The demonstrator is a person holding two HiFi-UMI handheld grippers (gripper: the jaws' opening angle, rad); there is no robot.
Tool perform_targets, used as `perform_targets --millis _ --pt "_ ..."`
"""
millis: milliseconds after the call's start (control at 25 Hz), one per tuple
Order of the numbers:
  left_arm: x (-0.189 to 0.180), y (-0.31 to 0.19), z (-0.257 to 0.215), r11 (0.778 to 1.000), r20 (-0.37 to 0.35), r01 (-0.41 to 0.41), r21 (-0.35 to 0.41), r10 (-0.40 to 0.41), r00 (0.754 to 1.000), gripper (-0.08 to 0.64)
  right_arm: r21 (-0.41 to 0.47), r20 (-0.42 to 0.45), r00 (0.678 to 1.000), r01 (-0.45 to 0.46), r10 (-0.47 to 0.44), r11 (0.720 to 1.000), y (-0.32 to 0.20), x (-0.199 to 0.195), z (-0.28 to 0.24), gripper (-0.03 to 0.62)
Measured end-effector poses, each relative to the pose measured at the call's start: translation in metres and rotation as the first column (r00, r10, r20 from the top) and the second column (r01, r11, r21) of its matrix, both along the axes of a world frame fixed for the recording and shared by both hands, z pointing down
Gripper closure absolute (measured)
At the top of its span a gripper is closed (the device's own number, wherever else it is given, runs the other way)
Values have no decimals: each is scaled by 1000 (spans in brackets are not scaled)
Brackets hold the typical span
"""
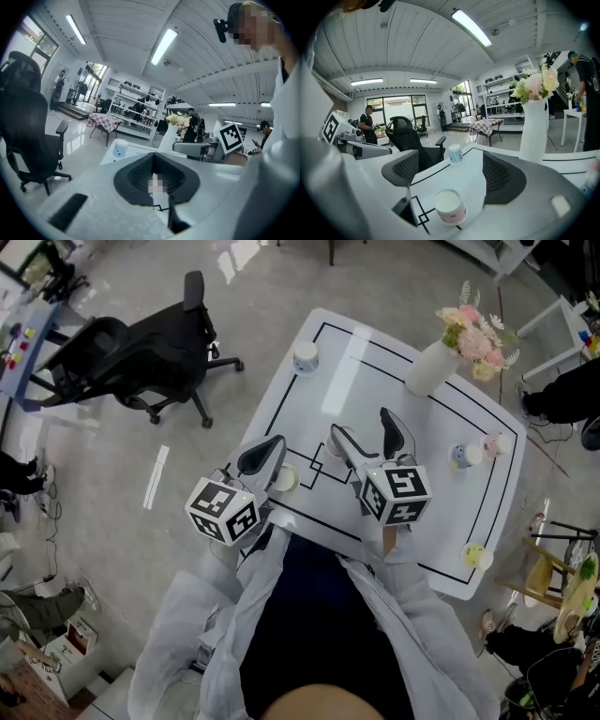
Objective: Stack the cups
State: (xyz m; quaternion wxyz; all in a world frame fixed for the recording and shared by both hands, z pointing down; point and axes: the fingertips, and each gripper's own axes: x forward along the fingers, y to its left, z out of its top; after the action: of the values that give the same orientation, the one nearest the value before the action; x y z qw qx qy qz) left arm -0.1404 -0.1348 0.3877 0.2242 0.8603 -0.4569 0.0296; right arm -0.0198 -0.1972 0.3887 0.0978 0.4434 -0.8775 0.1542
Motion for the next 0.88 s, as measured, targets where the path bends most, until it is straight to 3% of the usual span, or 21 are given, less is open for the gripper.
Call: perform_targets --millis 360,560,880 --pt "-16 -39 0 999 -6 39 26 -38 999 563 46 11 999 37 -38 998 -53 -25 -32 164" --pt "-29 -57 5 998 2 56 23 -56 998 563 84 99 994 43 -51 996 -82 -47 -47 167" --pt "-45 -88 15 998 -6 57 14 -57 998 563 75 12 998 56 -57 996 -125 -93 -20 169"
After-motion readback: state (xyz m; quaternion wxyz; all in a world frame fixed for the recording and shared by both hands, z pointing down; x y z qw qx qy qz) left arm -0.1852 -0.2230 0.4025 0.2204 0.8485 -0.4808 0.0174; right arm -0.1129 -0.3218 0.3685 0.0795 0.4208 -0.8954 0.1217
